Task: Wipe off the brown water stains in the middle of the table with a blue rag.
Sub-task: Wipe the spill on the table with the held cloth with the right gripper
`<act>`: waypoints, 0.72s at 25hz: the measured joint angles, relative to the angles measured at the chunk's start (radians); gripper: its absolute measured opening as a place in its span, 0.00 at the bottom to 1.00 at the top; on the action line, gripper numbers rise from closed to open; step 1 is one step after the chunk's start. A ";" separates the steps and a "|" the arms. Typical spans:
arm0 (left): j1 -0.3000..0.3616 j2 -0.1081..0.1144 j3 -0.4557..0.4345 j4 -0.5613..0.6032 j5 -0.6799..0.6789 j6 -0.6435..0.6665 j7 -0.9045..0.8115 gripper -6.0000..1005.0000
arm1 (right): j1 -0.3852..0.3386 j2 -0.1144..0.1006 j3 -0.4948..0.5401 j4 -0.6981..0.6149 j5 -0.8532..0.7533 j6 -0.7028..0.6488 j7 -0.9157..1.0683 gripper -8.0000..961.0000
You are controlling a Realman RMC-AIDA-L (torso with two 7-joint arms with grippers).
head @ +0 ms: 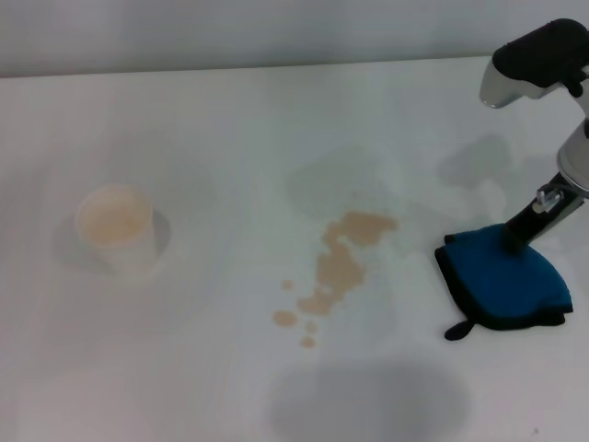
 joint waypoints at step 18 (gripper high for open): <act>-0.004 -0.002 0.001 0.007 -0.004 -0.003 0.000 0.86 | 0.195 0.004 -0.129 0.177 0.076 -0.231 -0.035 0.10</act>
